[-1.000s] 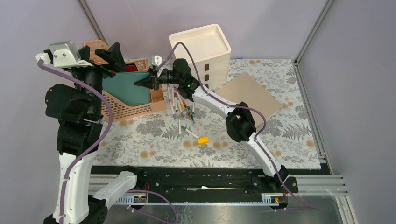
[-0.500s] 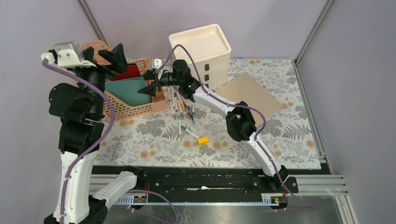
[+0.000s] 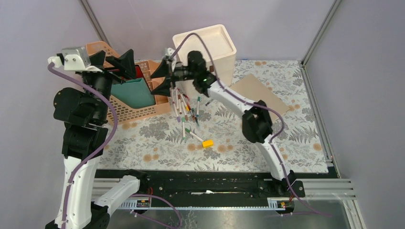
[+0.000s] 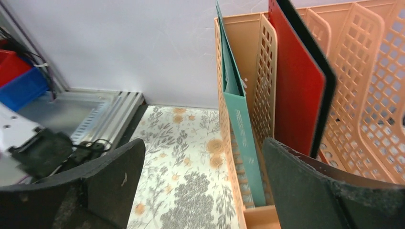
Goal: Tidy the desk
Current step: Pick up the folder from the center of the board.
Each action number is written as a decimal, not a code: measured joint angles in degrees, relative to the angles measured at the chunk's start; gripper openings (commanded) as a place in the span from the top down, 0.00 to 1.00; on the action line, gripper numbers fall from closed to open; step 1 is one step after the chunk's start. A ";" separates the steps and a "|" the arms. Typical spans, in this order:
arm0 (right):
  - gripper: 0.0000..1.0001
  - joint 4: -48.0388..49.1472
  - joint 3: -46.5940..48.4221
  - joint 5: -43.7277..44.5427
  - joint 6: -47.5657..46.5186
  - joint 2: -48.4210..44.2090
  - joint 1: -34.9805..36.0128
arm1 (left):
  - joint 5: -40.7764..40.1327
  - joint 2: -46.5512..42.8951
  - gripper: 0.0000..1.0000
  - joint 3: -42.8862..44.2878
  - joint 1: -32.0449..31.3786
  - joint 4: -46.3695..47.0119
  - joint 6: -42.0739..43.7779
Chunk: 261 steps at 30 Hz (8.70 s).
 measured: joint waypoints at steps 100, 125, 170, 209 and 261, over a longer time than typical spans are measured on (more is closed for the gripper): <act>0.02 -57.24 -44.48 49.88 -24.87 -39.91 -57.79 | 11.43 37.73 0.03 -37.16 -30.93 45.86 -53.66; 0.01 -71.82 -18.01 28.13 -35.08 -9.25 -57.68 | 18.38 64.39 0.17 -17.46 -30.93 26.82 -62.16; 0.25 -65.22 -42.16 4.68 -25.31 -21.03 -62.45 | 29.79 71.84 0.48 -11.93 -29.75 22.60 -67.87; 1.00 -71.23 -53.66 9.92 -22.40 -50.12 -61.53 | 32.04 53.27 0.21 -21.29 -29.70 33.90 -51.41; 0.94 -78.09 -46.77 -27.56 -15.69 -58.86 -54.05 | 31.69 33.22 1.00 -47.60 -18.58 83.01 -68.26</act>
